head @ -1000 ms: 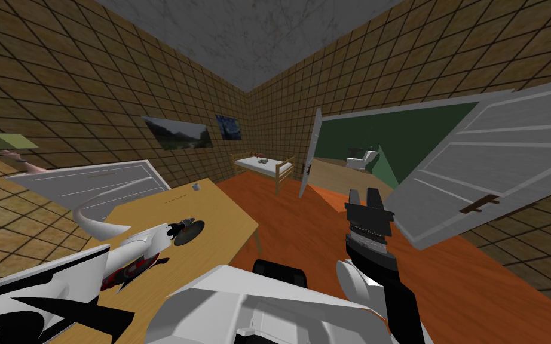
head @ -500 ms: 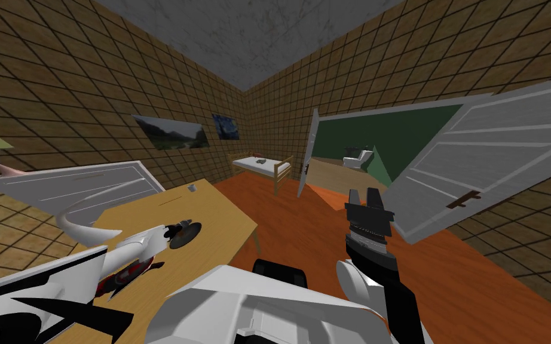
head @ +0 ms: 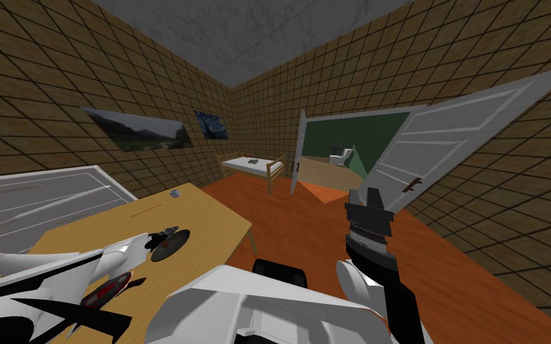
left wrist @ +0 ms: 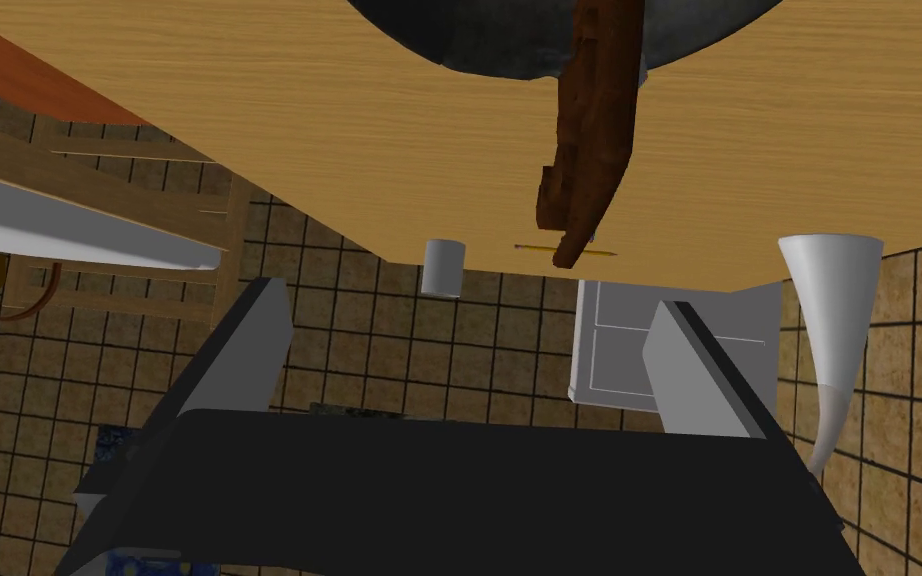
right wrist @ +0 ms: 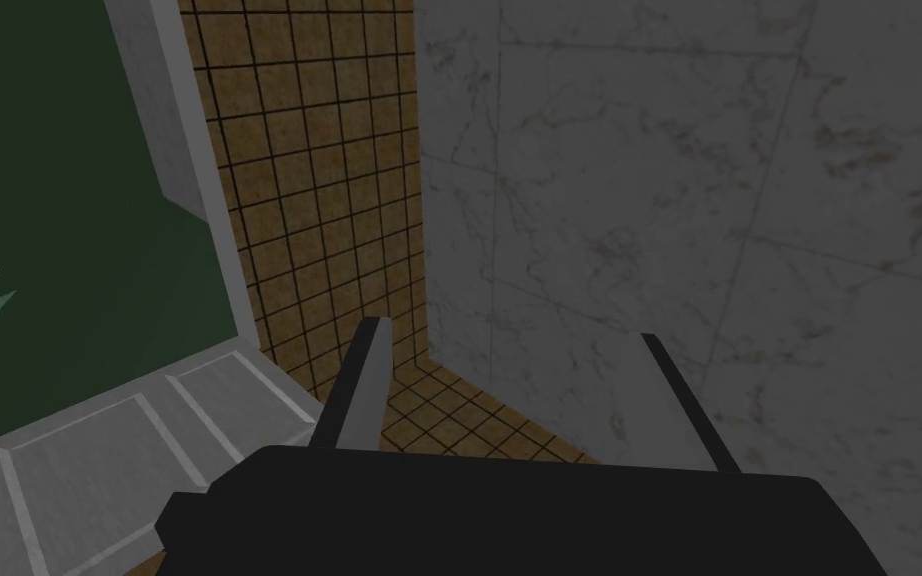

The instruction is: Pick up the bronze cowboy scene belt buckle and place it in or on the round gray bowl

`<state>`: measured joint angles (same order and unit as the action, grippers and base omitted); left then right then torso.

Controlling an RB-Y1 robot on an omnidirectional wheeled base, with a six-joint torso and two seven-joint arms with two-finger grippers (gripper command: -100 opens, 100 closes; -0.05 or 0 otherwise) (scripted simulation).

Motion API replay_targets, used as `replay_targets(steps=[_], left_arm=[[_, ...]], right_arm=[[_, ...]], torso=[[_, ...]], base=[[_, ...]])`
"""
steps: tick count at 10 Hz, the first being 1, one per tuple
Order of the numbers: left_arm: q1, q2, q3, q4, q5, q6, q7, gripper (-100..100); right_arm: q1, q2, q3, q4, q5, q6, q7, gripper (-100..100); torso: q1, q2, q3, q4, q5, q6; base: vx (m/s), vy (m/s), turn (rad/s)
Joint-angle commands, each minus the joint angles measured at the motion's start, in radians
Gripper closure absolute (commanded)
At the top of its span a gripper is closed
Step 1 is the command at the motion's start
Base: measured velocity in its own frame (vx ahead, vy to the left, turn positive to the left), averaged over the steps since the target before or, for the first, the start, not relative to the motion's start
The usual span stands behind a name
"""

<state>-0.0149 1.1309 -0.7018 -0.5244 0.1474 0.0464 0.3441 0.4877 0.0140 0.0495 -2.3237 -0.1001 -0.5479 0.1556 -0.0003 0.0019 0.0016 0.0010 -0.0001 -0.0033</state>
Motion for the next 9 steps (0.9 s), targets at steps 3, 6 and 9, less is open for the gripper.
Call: replay_targets(steps=[3, 6, 9], left_arm=[[0.075, 0.024, 0.036, -0.023, -0.037, -0.001, 0.086, -100], [0.062, 0.036, -0.016, 0.059, -0.048, -0.024, 0.171, -100], [0.108, 0.049, 0.013, 0.092, -0.059, -0.046, 0.233, -100]], right_arm=[[0.000, 0.000, 0.000, 0.000, 0.000, 0.000, 0.000, 0], [0.000, 0.000, 0.000, 0.000, 0.000, 0.000, 0.000, 0], [0.000, 0.000, 0.000, 0.000, 0.000, 0.000, 0.000, 0]], torso=[[0.000, -0.003, -0.002, -0.001, 0.000, 0.000], [-0.001, -0.001, -0.001, 0.000, 0.000, 0.001], [0.000, -0.001, -0.001, 0.000, 0.000, 0.001]], base=[[-0.014, -0.009, -0.073], [-0.052, -0.019, -0.214], [-0.037, -0.014, -0.136]])
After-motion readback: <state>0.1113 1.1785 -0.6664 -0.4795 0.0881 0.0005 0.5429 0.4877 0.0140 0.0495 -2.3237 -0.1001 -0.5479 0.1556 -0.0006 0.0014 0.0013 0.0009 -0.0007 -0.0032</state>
